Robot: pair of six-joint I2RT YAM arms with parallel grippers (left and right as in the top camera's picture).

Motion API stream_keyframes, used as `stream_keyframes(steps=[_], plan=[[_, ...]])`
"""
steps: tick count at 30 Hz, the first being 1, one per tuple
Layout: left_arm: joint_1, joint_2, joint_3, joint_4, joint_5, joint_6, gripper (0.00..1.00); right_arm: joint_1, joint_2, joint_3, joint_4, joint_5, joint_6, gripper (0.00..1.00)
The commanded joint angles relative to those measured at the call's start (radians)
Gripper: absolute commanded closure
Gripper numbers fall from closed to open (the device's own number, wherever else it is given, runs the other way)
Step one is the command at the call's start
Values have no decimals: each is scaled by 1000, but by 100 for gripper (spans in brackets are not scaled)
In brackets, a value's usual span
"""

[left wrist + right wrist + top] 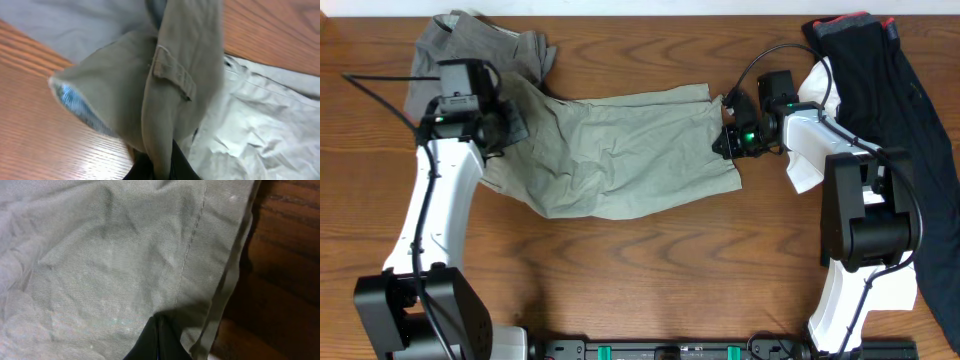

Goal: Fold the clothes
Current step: 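Fold the left end toward the right gripper with the left gripper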

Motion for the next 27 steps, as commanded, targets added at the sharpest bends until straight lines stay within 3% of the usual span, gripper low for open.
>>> stream_keyframes(steps=[1,9,27], plan=[[-49,-23,46,2,-5,16,94,-1,28,10,-12,8,-15,99],[-209,-23,133,5,-5,-23,94,-1,28,9,-19,24,-14,99],[-541,75,136,209,-20,-88,94,-1,28,10,-37,35,-7,99]])
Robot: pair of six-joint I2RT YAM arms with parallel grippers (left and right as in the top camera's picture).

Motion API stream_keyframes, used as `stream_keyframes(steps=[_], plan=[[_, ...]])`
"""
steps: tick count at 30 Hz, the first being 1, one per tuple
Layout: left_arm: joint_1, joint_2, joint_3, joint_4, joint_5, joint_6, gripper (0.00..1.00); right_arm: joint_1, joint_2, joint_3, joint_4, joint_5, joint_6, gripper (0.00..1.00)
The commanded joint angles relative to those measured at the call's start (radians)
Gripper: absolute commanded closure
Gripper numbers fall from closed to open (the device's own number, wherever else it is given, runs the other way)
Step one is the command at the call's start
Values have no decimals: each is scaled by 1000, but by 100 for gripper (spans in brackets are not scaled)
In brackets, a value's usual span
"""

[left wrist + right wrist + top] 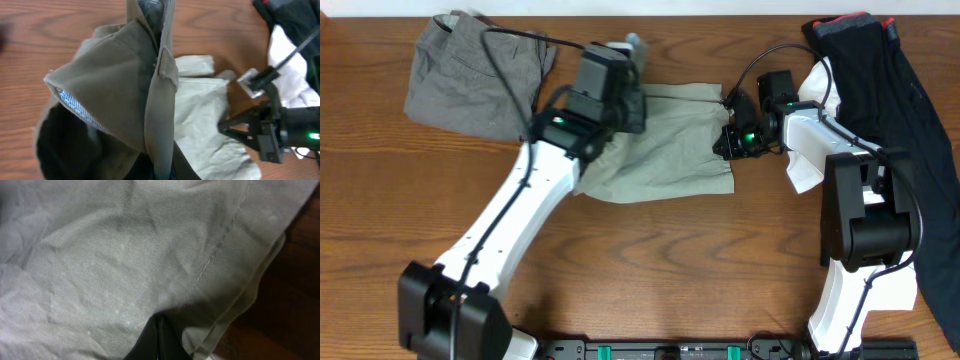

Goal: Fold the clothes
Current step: 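Fold the left end toward the right gripper with the left gripper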

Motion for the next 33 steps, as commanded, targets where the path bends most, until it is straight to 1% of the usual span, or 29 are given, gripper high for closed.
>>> stream_keyframes(steps=[1,8,11,15,33], plan=[[-33,51,24,39,-12,-28,94,-1,28,3,-13,30,-8,99],[-88,140,24,124,-12,-61,94,-1,28,3,-17,30,-8,99],[-106,158,24,154,-12,-88,94,-1,28,3,-17,30,-8,99],[-128,166,24,191,-12,-92,94,-1,28,3,-16,30,-8,99],[-185,221,24,268,-15,-140,94,-1,28,3,-19,31,-8,99]])
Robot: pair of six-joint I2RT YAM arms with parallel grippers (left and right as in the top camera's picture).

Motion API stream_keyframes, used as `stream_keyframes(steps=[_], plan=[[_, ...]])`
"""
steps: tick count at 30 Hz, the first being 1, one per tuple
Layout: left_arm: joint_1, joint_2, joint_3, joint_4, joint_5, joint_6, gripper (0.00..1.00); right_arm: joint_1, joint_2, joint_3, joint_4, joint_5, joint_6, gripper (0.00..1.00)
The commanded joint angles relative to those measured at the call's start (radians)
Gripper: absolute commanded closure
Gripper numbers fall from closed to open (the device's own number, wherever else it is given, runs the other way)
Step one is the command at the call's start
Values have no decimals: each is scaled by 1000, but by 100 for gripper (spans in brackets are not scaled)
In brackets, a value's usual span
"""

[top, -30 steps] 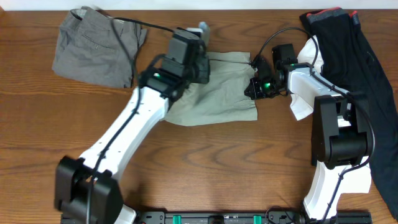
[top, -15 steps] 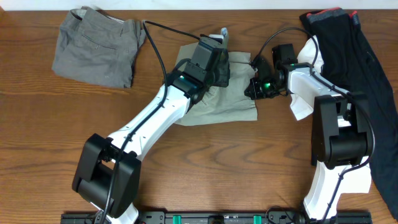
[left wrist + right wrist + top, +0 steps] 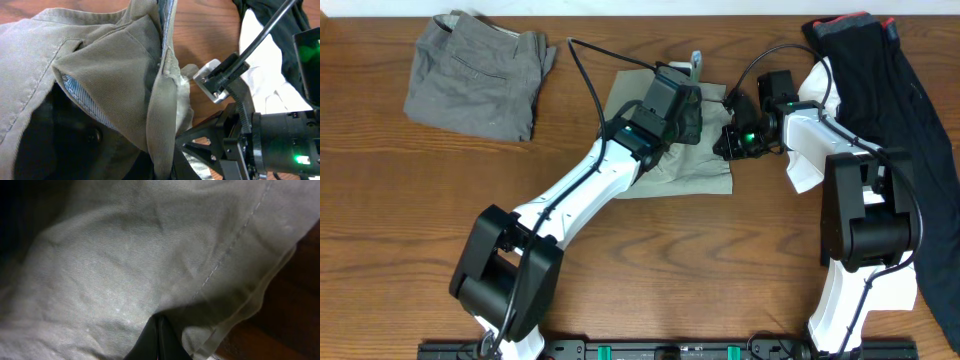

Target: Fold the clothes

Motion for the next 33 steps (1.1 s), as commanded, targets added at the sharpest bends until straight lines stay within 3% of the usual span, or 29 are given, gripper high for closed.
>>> stream_keyframes(steps=[1,11,14,16,17,20,30,33], plan=[[-21,8,24,25,1,-13,94,-2,27,2,-12,34,-8,99],[-60,14,24,40,0,-13,92,-1,27,2,-17,45,-8,99],[-60,15,24,40,0,-13,68,-2,27,2,-17,45,-7,99],[-60,15,24,40,-1,-9,40,-2,27,2,-17,44,-7,99],[-59,15,24,39,-11,0,31,-2,27,2,-17,45,-3,99],[-50,15,24,29,-73,54,19,-2,27,2,-17,44,0,99],[97,-65,24,-60,-84,70,16,-39,-13,50,-84,14,0,98],[117,-84,24,-106,-85,71,16,-67,-74,98,-156,14,0,85]])
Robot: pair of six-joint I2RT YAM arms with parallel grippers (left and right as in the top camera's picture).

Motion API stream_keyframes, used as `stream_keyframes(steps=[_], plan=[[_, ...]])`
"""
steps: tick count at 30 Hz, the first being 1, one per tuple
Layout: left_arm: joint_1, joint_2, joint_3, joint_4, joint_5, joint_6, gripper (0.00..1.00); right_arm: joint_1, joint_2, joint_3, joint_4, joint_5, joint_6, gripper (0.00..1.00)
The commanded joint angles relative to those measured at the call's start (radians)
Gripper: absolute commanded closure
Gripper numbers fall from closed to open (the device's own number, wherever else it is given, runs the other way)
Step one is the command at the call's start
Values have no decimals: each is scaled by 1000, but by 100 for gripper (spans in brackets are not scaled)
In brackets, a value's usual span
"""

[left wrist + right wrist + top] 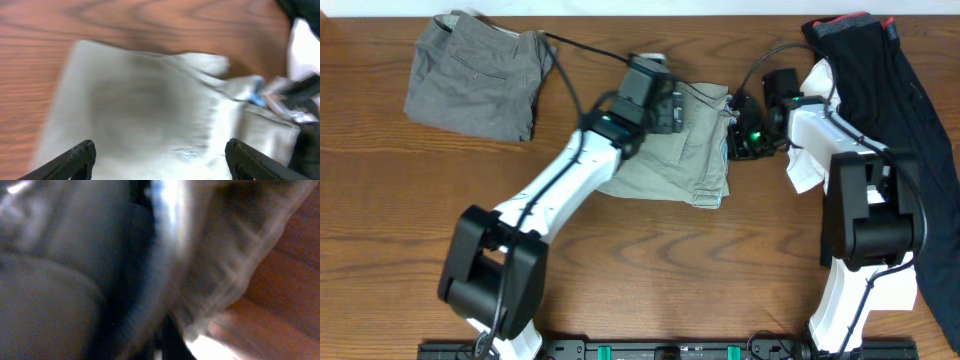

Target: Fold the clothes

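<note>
The khaki shorts (670, 155) lie doubled over on the table, waistband end on top near the right edge. My left gripper (663, 108) hovers over their far part, open; in the left wrist view (161, 160) its two fingertips (82, 156) stand wide apart above the pale cloth (150, 110) with nothing between them. My right gripper (738, 137) sits at the shorts' right edge. The right wrist view is blurred, but the dark fingers (167, 342) look shut on the cloth's edge (220, 265).
A folded grey garment (475, 75) lies at the far left. A black garment (880, 80) and a white cloth (810, 135) lie at the right, beside and under the right arm. Bare wood (650, 270) fills the front.
My left gripper has let go of the waistband and stands open, a little to the left of where it was. The waistband end now rests on the leg end. The right wrist view is blurred.
The shorts lay spread out, my left gripper shut on the waistband at the left and my right shut on the hem at the right. The left gripper then held the waistband over the middle, then near the right gripper. Now the shorts lie folded in half, released by the left.
</note>
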Motion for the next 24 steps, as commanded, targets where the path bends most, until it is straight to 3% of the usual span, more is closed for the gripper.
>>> stream_keyframes(steps=[1,4,8,10,14,15,24], plan=[[13,-59,24,-31,-17,26,16,-44,-91,67,-51,10,-3,80],[9,-58,24,-45,-17,43,15,-70,-166,101,-103,19,5,63],[1,-59,24,-46,-22,111,15,-86,-253,108,-125,27,24,55],[14,-59,24,-58,-48,120,15,-77,-272,108,-135,27,23,61],[83,-71,24,-103,-51,74,15,-28,-264,97,-137,30,11,96],[102,-73,24,-116,-50,60,15,-15,-257,93,-132,40,12,98],[187,-79,24,-226,-44,51,15,27,-129,89,-81,59,23,99]])
